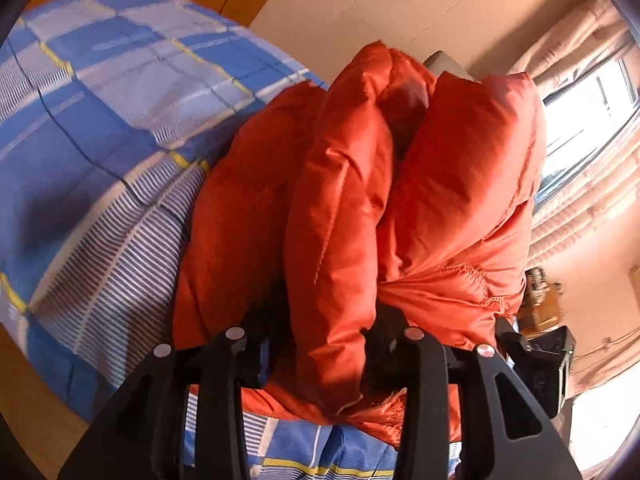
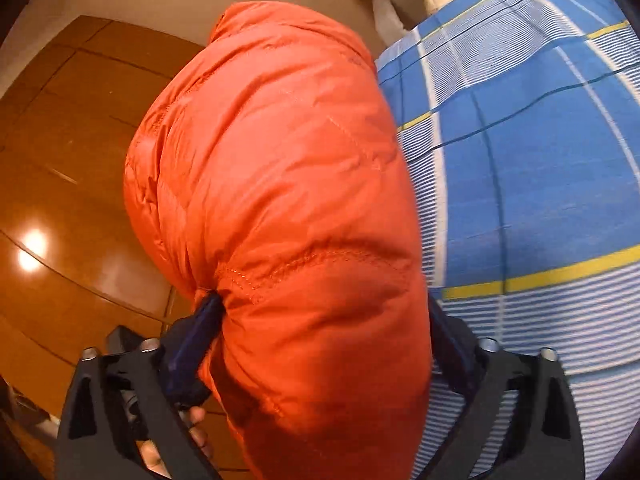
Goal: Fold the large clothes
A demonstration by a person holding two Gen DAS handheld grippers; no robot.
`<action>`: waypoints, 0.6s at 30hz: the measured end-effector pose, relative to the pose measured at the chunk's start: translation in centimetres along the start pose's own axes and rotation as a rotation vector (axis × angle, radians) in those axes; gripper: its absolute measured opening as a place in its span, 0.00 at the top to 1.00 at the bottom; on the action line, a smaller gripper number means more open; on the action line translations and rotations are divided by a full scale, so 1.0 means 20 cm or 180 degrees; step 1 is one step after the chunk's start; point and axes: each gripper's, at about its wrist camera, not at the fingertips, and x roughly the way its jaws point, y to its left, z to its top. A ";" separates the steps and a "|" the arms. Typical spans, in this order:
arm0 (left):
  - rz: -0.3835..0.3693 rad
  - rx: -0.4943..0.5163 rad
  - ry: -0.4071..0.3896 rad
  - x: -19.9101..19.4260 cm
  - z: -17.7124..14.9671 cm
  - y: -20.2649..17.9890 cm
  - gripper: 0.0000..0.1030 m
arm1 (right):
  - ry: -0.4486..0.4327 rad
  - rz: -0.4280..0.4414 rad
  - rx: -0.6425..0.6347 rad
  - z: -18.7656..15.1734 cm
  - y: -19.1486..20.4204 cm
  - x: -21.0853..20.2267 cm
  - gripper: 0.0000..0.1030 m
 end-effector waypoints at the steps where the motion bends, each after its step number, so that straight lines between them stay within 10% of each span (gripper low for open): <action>1: -0.0126 -0.0094 0.0032 0.01 0.01 0.04 0.64 | 0.0008 -0.0017 -0.0038 0.01 0.01 0.00 0.28; 6: -0.0514 -0.0110 0.0068 0.02 0.01 0.05 0.77 | -0.0039 -0.0030 -0.0336 0.08 0.16 -0.04 0.60; 18: -0.1005 0.0354 0.0032 0.06 0.06 -0.51 0.83 | -0.0679 0.0046 -0.0724 0.15 0.31 -0.58 0.67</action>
